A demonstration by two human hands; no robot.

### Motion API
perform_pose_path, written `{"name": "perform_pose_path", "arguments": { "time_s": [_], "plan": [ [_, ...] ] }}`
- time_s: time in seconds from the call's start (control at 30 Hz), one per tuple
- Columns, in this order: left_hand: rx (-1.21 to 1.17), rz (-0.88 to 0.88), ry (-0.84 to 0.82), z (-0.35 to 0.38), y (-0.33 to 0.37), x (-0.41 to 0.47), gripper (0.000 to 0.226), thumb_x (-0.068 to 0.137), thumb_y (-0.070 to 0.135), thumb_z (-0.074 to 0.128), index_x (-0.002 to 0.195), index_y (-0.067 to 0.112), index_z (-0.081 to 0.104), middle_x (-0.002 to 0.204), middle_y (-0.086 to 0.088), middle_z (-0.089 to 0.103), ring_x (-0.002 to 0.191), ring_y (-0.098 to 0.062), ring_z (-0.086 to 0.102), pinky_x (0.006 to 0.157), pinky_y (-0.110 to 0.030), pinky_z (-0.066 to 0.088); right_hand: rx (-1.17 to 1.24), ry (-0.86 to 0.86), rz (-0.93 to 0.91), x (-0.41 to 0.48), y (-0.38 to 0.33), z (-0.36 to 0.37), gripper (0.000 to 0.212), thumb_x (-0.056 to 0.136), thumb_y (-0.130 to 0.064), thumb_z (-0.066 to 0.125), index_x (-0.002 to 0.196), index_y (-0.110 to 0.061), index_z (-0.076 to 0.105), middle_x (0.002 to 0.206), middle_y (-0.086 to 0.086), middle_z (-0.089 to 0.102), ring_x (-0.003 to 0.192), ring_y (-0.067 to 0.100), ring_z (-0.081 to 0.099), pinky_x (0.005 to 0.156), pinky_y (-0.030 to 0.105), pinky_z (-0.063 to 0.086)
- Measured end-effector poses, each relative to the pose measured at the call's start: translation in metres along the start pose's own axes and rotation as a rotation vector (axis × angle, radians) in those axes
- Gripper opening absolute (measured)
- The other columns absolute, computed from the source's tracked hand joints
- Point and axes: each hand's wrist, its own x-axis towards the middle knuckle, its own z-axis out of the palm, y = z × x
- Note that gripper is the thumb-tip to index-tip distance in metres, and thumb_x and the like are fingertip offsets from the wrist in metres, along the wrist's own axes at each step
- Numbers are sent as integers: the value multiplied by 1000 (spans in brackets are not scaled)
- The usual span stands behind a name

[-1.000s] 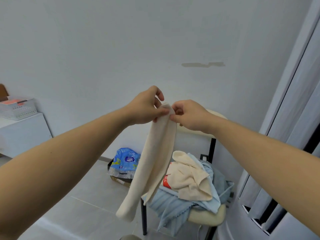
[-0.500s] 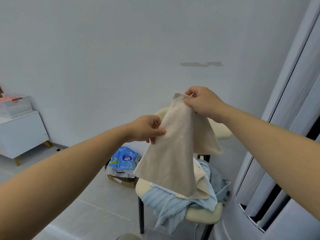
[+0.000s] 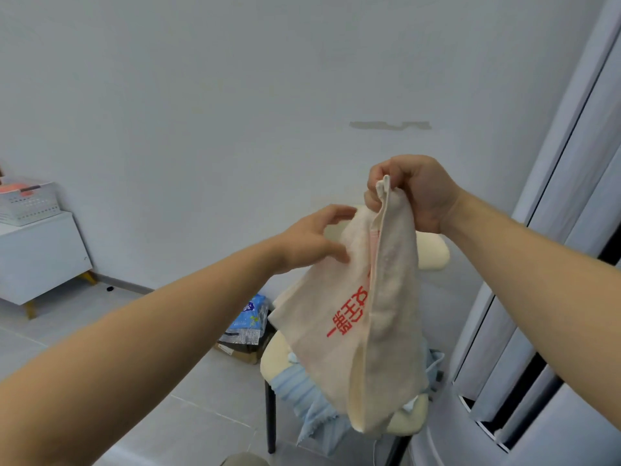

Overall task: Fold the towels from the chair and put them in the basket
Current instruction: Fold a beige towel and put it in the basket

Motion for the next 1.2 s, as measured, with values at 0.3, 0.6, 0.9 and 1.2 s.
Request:
{"name": "perform_pose_path", "arguments": {
  "time_s": [0.3, 0.6, 0.9, 1.2],
  "plan": [
    [81, -134, -217, 15, -18, -16, 33, 81, 5, 77, 111, 17, 68, 109, -1, 75, 104, -20, 70, 97, -42, 55, 77, 84, -55, -7, -2, -22, 13, 59, -13, 37, 47, -9, 40, 49, 0, 27, 54, 20, 19, 45, 25, 29],
    [183, -107, 44, -26, -34, -33, 34, 87, 6, 70, 113, 26, 60, 103, -4, 70, 90, -21, 67, 85, -42, 56, 153, 261, -80, -19, -1, -66, 12, 52, -18, 43, 45, -13, 36, 52, 1, 22, 56, 19, 17, 47, 27, 22],
    [234, 177, 212, -66, 5, -34, 22, 85, 12, 78, 101, 25, 71, 91, 2, 69, 69, -8, 57, 69, -20, 50, 252, 349, -108, -33, 1, -90, 12, 56, -19, 34, 44, -17, 31, 52, -2, 16, 54, 16, 15, 46, 26, 20],
    [42, 106, 159, -78, 22, -35, 26, 68, 36, 87, 80, 17, 73, 86, -24, 68, 74, -21, 58, 66, -33, 47, 342, 311, -145, -37, 1, -108, 24, 51, -21, 43, 52, -18, 19, 50, -3, 20, 53, 17, 12, 53, 29, 14]
  ]
}}
